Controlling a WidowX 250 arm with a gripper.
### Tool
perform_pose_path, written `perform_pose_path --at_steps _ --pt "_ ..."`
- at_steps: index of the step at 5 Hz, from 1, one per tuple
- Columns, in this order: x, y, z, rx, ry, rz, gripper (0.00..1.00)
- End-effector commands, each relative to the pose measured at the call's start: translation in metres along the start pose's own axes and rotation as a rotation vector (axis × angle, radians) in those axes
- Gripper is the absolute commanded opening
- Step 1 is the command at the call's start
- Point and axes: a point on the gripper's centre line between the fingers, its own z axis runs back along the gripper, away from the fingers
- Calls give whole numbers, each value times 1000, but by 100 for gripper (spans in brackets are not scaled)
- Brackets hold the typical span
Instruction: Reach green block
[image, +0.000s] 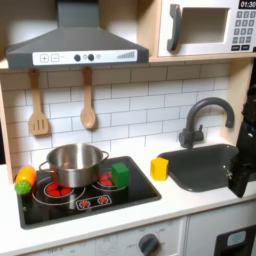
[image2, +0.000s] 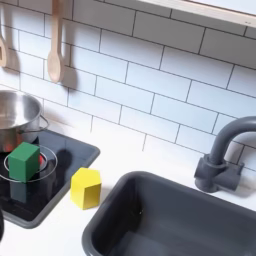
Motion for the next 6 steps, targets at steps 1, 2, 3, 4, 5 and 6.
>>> perform_pose_path --at_steps 1,2,3,4,5,6 --pt "0 0 0 0 -2 0 100" --pt "11 6 -8 34 -8 4 100" --pt "24 12 -13 47 -24 -12 100" --pt "43 20 -17 63 -37 7 100" --pt "52 23 -24 63 -24 3 100" --pt "65 31 -23 75 -52 -2 100"
